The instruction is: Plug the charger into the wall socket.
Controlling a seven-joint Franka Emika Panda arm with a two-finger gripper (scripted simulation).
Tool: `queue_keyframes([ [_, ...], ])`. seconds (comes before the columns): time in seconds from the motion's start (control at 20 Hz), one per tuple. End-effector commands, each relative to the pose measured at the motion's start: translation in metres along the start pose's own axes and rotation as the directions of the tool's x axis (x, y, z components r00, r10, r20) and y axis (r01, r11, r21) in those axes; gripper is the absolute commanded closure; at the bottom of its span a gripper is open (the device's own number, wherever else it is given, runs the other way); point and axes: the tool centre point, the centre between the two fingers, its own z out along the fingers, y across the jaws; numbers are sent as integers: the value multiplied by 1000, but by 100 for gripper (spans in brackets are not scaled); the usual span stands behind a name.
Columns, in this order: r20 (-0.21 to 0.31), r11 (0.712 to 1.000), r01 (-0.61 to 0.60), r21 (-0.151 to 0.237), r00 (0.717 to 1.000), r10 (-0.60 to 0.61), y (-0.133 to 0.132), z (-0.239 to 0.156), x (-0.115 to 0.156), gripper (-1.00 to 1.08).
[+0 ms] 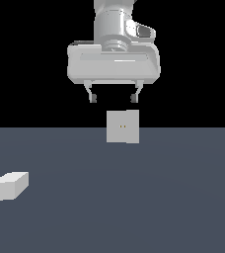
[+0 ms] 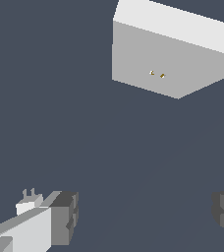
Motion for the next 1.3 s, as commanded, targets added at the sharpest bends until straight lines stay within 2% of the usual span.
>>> queue_keyframes([
  [0.0,-3,1000,11,1,1000,-11,-11,6,-6,-92],
  [0.8,-44,992,130,9,991,-129,-127,77,-78,-92],
  [1.25,-55,987,160,8,986,-159,-157,98,-97,-92],
])
